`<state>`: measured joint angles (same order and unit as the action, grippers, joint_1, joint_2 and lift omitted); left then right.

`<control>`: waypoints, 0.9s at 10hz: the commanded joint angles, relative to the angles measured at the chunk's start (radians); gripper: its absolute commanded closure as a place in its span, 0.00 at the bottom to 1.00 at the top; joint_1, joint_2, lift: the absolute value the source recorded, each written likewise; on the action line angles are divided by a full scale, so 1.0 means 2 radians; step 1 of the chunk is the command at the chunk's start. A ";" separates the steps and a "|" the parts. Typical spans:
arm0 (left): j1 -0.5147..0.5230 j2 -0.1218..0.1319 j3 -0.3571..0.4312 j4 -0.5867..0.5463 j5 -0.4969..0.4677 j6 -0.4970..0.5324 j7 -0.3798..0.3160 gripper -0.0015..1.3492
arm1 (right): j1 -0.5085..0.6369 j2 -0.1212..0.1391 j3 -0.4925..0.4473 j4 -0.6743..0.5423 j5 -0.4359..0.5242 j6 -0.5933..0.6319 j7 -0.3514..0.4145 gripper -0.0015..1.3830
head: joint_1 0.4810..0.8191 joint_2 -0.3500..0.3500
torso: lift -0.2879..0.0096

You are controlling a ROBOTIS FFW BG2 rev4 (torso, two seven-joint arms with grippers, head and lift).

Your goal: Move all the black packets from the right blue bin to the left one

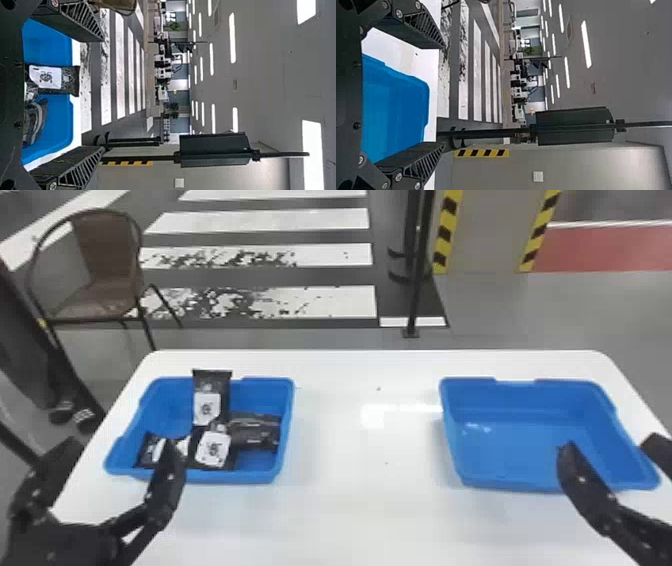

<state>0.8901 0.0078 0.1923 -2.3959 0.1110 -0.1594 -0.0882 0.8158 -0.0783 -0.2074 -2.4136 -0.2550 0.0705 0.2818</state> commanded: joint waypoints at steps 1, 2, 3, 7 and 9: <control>-0.002 0.000 -0.001 0.003 0.001 -0.023 0.002 0.05 | -0.005 0.000 0.002 0.002 0.000 0.002 0.000 0.12 | 0.63 0.60 | 0.50; -0.003 0.000 -0.002 0.003 0.004 -0.027 0.002 0.05 | -0.007 0.000 0.003 0.002 -0.001 0.002 0.000 0.12 | 0.63 0.60 | 0.50; -0.002 0.001 -0.003 0.005 0.006 -0.030 0.002 0.05 | -0.008 0.000 0.003 0.004 -0.003 0.002 0.000 0.12 | 0.63 0.60 | 0.50; -0.005 0.008 -0.017 0.006 0.018 -0.038 0.001 0.05 | -0.012 -0.003 0.008 0.005 -0.005 0.000 0.000 0.12 | 0.63 0.60 | 0.50; -0.003 0.008 -0.017 0.007 0.022 -0.038 0.001 0.05 | -0.012 -0.003 0.008 0.005 -0.005 0.000 0.000 0.12 | 0.63 0.58 | 0.50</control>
<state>0.8831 0.0244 0.1572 -2.3832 0.1536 -0.2351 -0.0859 0.7927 -0.0844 -0.1914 -2.4040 -0.2655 0.0720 0.2824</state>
